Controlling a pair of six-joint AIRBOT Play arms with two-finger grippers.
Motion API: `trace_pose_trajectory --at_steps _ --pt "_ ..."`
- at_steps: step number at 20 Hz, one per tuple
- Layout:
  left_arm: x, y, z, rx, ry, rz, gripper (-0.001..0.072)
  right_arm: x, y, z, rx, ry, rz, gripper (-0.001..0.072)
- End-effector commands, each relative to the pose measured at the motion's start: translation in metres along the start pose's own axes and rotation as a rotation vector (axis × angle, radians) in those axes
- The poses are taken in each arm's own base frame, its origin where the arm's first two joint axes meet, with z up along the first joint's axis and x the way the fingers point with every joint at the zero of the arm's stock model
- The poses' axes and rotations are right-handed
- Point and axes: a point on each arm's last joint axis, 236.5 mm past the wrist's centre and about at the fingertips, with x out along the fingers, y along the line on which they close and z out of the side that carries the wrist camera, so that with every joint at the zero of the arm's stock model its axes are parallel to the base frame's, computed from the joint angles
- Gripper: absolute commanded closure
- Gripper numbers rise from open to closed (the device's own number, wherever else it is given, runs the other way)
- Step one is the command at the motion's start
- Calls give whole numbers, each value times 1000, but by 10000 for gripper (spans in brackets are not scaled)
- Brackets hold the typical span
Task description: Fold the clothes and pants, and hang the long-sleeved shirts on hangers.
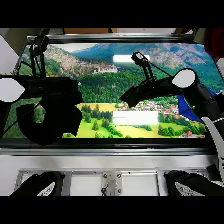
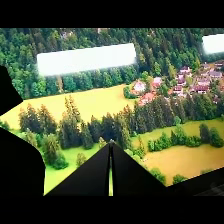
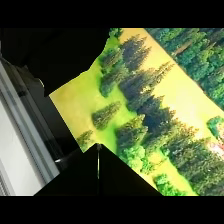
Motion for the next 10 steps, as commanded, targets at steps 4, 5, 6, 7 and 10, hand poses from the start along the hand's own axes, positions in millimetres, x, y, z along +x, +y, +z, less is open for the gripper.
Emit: trace_pose_trajectory --at_steps 4,5,6,7,10 --pt "0 0 0 1 0 1 690 0 0 0 0 1 1 694" --pt "0 0 1 1 -4 0 691 0 0 0 0 1 1 695" --pt "0 -1 10 1 -43 -6 691 0 0 0 0 1 1 694" --pt "0 -2 15 1 -62 -8 691 0 0 0 0 1 1 694" --pt "-2 37 20 78 -74 132 1 1 0 0 0 2 1 695"
